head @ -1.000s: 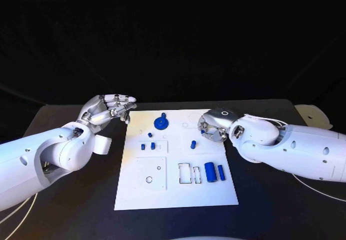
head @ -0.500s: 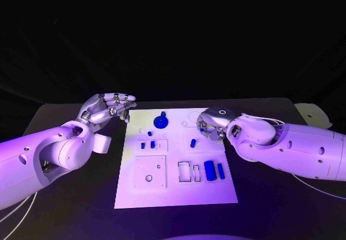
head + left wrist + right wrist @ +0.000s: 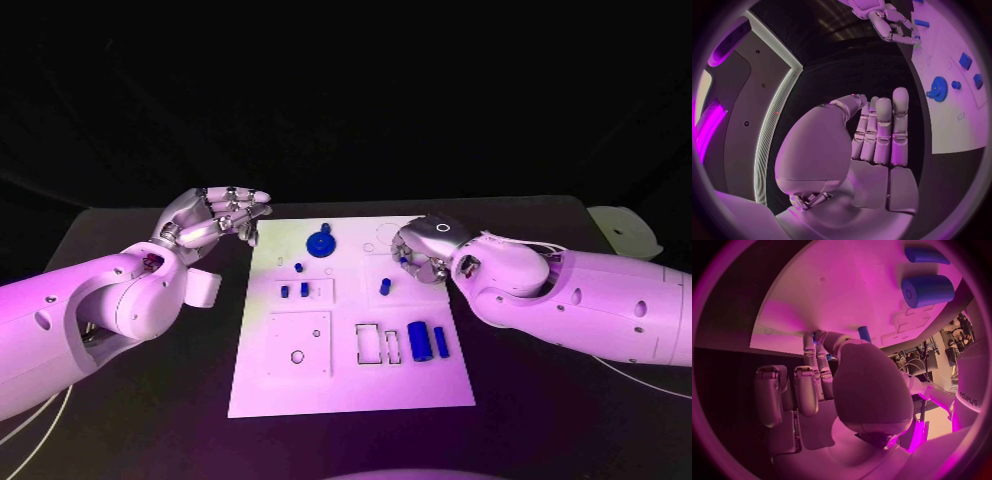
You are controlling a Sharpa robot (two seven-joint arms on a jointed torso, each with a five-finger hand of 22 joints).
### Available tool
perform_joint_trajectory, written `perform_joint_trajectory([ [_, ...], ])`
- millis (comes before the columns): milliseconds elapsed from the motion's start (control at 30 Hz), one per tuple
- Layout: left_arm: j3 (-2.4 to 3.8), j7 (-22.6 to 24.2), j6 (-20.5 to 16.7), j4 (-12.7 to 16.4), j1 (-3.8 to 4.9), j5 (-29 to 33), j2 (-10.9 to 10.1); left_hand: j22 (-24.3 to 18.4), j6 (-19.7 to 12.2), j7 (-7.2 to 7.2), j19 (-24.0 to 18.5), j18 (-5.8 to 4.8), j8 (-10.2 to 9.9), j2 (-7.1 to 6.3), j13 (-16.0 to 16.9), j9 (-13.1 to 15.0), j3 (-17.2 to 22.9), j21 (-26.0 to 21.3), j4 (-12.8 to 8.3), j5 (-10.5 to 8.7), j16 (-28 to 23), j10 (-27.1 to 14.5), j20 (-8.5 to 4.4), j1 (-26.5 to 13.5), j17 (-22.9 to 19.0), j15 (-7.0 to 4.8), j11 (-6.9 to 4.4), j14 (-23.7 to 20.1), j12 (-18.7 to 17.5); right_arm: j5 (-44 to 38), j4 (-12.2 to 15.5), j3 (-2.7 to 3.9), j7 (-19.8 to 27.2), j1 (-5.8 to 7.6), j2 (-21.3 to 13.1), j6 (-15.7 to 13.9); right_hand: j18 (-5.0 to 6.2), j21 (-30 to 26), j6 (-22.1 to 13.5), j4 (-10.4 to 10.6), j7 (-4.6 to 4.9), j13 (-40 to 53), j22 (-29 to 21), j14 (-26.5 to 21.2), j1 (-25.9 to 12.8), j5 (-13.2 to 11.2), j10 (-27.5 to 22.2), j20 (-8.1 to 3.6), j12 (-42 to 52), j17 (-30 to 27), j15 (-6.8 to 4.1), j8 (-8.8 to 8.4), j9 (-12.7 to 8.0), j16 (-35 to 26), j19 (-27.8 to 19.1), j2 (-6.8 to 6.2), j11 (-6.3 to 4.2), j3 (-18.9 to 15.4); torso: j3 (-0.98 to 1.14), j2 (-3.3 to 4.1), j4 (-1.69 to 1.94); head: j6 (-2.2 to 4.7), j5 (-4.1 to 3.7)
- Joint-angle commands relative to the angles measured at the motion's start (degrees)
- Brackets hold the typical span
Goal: Assemble the parts on the task board
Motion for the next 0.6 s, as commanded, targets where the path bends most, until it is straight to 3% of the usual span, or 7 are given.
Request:
perform_joint_trajectory([
  [33, 0.03, -0.13, 0.41, 0.15, 0.01, 0.27, 0.05, -0.05, -0.19, 0.07, 0.30, 0.88, -0.30, 0.10, 0.08, -0.09, 0.10, -0.36, -0.39, 0.18, -0.08, -0.42, -0.25, 0.44, -0.08, -0.18, -0.01, -0.20, 0.25, -0.80, 0.05, -0.35, -0.66, -0.47, -0.20, -0.31, -0.57, 0.38, 0.44, -1.01, -0.06, 0.21, 13.47, 4.33, 0.12, 0.18, 2.23, -0.46, -0.23, 7.64, -0.39, 0.38, 0.16, -0.09, 4.77, 0.62, -1.89, 1.32, 0.00, -0.02, 0.01, 0.12, 0.02],
  [267, 0.02, -0.56, 0.58, 0.00, 0.01, 0.28, 0.10, -0.09, -1.00, 0.52, 0.37, 0.83, -0.81, -0.05, 0.11, -0.34, -0.03, -0.45, -0.63, 0.24, -0.06, -1.53, -0.09, 0.17, -0.30, 0.13, 0.41, -0.35, 0.30, -0.15, 0.79, -0.20, 0.06, -0.35, -0.69, -2.82, -0.57, 0.41, 0.38, -1.20, -0.05, 0.23, 13.49, 4.26, -0.21, 0.10, 2.25, -0.47, -0.44, 7.37, -0.39, 0.37, 0.24, -0.27, 4.77, 0.57, -1.88, 1.50, -0.01, 0.02, -0.03, 0.35, -0.04],
  [600, 0.01, -1.34, 1.29, -0.12, 0.01, 0.30, 0.14, -0.18, -2.10, 0.98, 0.20, 0.81, -1.44, -0.17, 0.21, -0.64, -0.15, -0.67, -0.86, 0.26, -0.01, -2.97, 0.22, -0.18, -0.53, 0.52, 0.88, -0.78, 0.58, 1.04, 2.21, 0.08, 0.48, 0.22, -1.90, -3.74, -0.59, 0.49, 0.38, -1.26, -0.03, 0.25, 13.54, 4.27, -0.41, 0.06, 2.28, -0.46, -0.53, 7.39, -0.38, 0.38, 0.28, -0.27, 4.80, 0.53, -1.88, 1.54, 0.00, 0.04, -0.04, 0.40, -0.11],
])
